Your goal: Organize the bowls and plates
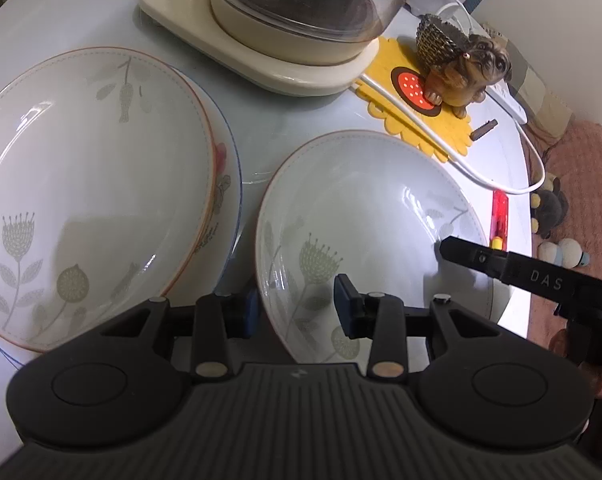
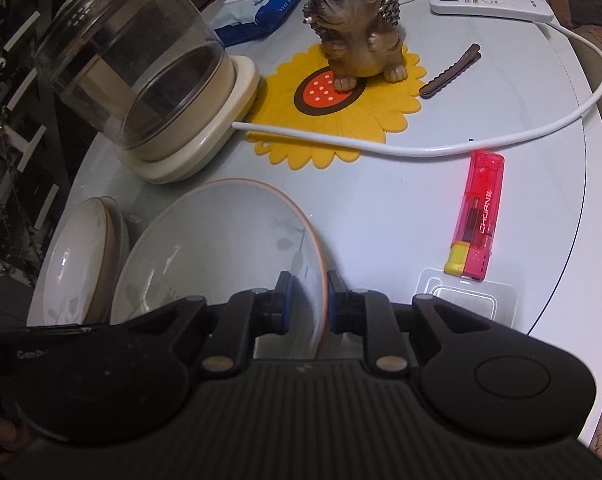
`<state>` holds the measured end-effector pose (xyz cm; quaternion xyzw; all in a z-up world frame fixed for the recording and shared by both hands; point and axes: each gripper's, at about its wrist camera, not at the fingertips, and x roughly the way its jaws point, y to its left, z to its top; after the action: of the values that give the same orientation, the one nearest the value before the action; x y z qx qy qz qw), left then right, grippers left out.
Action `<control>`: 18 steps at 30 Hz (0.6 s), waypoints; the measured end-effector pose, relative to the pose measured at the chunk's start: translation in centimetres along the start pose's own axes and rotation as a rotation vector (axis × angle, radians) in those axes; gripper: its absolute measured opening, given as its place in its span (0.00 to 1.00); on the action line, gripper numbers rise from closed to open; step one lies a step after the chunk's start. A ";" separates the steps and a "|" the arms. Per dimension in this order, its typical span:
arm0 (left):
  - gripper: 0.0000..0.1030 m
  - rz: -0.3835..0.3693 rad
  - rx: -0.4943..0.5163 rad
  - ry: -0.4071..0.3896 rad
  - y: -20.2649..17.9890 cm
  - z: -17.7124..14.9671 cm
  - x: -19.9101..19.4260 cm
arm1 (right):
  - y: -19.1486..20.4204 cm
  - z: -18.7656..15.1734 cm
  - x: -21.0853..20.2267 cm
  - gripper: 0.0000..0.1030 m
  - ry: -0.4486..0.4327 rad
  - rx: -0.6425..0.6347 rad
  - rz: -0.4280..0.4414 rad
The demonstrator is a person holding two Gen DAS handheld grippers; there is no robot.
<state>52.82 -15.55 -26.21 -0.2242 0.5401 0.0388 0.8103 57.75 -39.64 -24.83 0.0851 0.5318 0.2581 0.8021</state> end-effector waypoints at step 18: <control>0.41 -0.074 0.013 -0.070 0.3 0.6 -5.9 | 2.9 -0.3 -5.6 0.20 -0.061 0.008 0.006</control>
<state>50.73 -13.96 -20.83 -0.2371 0.5028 0.0131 0.8311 54.87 -40.01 -19.25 0.0980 0.5078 0.2557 0.8168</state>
